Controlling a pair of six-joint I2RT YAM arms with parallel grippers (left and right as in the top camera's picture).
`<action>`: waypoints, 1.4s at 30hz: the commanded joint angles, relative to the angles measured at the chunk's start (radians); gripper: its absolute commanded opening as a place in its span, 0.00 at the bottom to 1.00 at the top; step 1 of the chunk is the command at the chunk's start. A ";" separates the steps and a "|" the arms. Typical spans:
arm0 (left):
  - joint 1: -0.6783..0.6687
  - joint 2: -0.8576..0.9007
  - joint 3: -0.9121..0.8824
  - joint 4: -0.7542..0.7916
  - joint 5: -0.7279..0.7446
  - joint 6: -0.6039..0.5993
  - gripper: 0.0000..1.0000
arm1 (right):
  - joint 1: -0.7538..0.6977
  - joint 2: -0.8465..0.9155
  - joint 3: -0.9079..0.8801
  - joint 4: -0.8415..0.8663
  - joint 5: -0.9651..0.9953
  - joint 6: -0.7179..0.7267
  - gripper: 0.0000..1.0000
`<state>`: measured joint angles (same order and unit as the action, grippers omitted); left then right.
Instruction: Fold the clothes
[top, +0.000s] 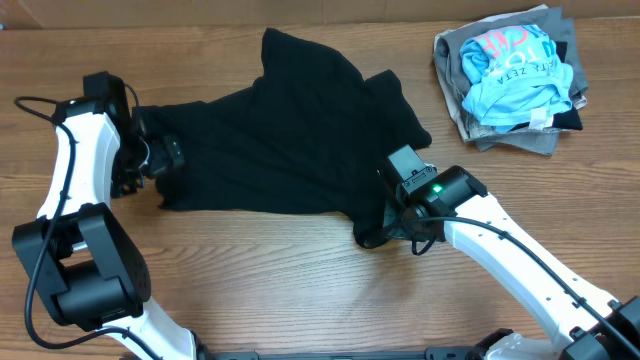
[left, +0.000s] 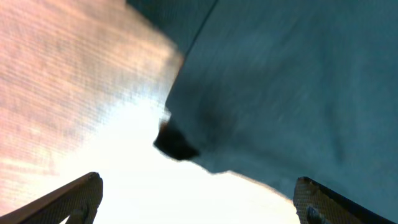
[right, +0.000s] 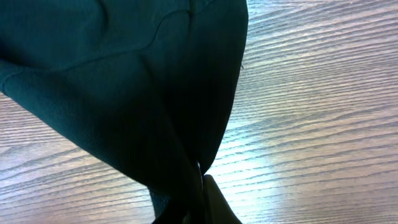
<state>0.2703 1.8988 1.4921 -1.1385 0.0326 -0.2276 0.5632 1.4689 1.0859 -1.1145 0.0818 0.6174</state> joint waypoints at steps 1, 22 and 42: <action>0.005 -0.005 -0.061 -0.003 -0.016 0.025 1.00 | -0.003 -0.012 0.016 0.003 0.007 0.005 0.04; 0.004 -0.005 -0.313 0.353 0.020 0.011 0.30 | -0.003 -0.012 0.016 0.014 0.007 0.005 0.04; 0.005 -0.246 0.085 -0.077 0.008 0.023 0.04 | -0.047 -0.124 0.189 -0.109 0.007 0.015 0.04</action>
<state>0.2703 1.7840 1.4685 -1.1767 0.0494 -0.2249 0.5442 1.4258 1.1980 -1.1992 0.0814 0.6250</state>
